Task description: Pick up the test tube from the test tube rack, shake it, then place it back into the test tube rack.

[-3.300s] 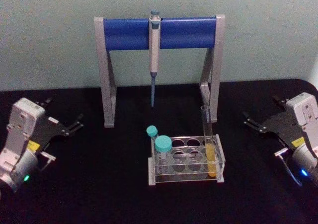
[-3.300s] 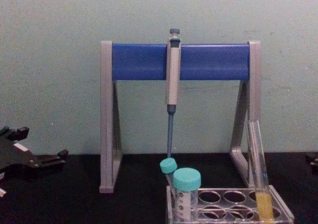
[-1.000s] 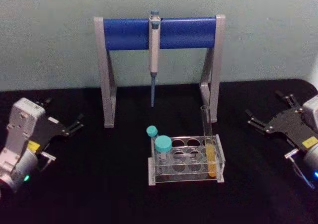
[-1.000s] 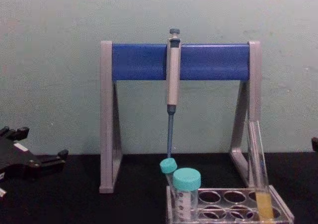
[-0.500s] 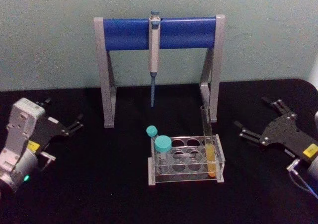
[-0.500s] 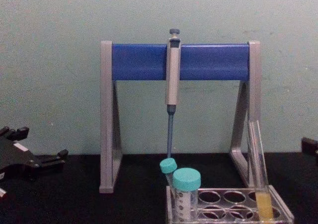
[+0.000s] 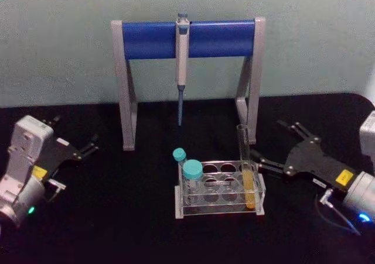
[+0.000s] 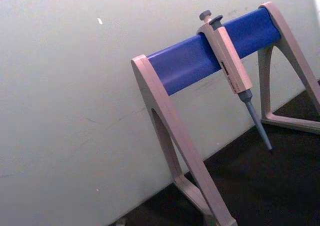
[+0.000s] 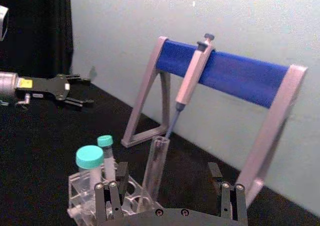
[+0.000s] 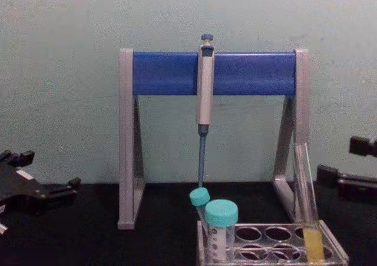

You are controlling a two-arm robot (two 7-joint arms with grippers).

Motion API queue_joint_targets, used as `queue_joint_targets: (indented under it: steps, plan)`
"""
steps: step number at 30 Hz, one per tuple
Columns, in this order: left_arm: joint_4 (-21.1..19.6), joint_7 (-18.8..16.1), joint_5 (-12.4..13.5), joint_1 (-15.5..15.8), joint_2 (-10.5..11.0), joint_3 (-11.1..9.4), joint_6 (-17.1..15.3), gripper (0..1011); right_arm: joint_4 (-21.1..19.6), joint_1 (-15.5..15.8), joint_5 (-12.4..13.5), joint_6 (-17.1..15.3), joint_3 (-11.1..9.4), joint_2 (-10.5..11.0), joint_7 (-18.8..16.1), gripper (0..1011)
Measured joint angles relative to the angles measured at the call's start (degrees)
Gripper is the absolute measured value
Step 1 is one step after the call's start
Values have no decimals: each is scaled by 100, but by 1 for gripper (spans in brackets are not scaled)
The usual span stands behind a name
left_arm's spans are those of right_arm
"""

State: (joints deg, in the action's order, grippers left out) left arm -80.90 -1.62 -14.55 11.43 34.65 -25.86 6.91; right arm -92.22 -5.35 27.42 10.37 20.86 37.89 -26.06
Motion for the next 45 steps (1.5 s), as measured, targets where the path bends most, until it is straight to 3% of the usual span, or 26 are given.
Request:
queue_joint_targets:
  steps: [8, 17, 31, 45]
  plan:
    - [0, 0, 0, 0, 0, 0, 0, 1001, 230, -241, 127, -392, 76, -247, -299, 1000]
    - [0, 0, 0, 0, 0, 0, 0, 1001, 354, -414, 168, -849, 76, -373, -438, 1000]
    - [0, 0, 0, 0, 0, 0, 0, 1001, 468, -688, 440, -1511, 176, -364, -726, 1000]
    - [0, 0, 0, 0, 0, 0, 0, 1001, 656, -937, 772, -1692, 322, -285, -930, 1000]
